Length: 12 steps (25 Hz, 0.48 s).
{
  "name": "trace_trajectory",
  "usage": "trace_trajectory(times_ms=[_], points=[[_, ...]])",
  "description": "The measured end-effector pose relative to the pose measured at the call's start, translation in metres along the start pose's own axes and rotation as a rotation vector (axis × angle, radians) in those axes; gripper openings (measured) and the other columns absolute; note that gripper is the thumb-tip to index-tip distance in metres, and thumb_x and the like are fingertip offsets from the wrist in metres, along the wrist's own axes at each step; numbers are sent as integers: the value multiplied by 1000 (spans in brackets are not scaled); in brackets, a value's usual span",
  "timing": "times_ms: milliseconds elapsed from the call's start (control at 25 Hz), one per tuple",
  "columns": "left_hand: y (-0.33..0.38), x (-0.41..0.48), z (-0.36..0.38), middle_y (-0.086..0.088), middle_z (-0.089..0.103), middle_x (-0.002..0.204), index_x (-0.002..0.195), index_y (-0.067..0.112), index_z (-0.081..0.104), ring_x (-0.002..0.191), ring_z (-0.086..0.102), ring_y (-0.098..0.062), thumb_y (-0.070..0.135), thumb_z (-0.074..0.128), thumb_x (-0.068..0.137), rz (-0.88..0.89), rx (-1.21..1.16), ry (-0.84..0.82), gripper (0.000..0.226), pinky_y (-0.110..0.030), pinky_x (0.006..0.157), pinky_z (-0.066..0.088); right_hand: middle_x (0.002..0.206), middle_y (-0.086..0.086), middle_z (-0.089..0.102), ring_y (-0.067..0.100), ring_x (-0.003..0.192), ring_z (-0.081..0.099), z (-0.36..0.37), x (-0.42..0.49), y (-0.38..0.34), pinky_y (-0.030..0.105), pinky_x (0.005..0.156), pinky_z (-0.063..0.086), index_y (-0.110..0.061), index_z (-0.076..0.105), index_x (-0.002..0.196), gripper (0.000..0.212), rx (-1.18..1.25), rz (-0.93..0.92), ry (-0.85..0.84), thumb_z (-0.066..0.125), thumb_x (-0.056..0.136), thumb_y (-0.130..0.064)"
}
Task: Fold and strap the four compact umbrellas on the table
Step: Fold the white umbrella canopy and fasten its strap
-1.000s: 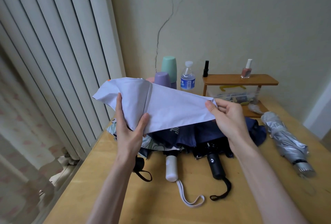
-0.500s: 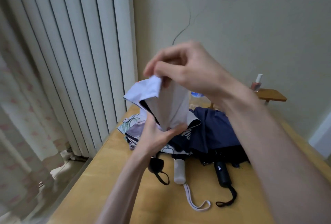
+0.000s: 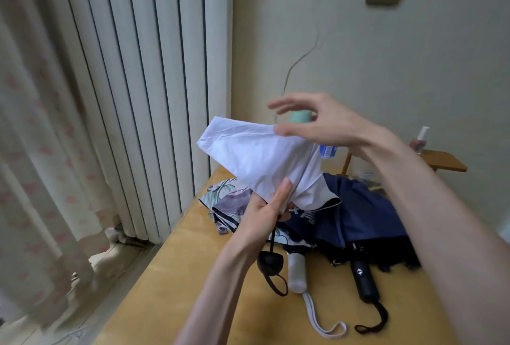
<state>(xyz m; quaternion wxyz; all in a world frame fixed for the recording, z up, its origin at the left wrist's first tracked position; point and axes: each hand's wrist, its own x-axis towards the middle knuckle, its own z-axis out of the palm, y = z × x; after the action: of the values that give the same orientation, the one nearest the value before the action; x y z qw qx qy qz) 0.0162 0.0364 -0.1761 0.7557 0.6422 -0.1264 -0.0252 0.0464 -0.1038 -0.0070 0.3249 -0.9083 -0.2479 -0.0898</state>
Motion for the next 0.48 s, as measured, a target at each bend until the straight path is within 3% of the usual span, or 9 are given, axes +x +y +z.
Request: trace_trajectory(times_ms=[80,160,240,360,480], points=[[0,0,1,19,71,92,126,24,68,88,66,-2,38,59,106,4,7,-3,26,-22,77,60,123,-12,72,-10,110,64,7,-10,21,13,102,48,-34,73,125,34,-12,98,-34,80,93,-33],[0,-3,7,23,73,92,125,32,67,86,66,-1,41,58,105,2,15,-17,24,-21,75,59,116,-6,73,7,108,69,21,-9,38,30,100,55,-36,75,119,34,51,112,85,85,88,-38],[2,-3,11,18,74,94,124,35,67,82,65,-5,57,55,102,2,-17,16,33,-23,68,57,118,0,68,13,107,66,29,-8,43,27,95,53,-39,73,121,42,80,133,165,88,83,-47],[-1,4,11,-5,72,112,144,19,61,83,66,-11,69,47,97,-3,-97,79,70,-20,63,52,134,-5,62,7,120,59,26,-9,45,25,102,46,-41,66,134,60,82,258,110,82,81,-62],[-2,4,8,-11,76,119,142,16,62,95,72,-18,66,41,105,-64,-139,104,66,-23,69,54,122,-16,71,-5,108,66,24,-14,39,20,98,50,-34,72,127,46,183,298,12,79,87,-56]])
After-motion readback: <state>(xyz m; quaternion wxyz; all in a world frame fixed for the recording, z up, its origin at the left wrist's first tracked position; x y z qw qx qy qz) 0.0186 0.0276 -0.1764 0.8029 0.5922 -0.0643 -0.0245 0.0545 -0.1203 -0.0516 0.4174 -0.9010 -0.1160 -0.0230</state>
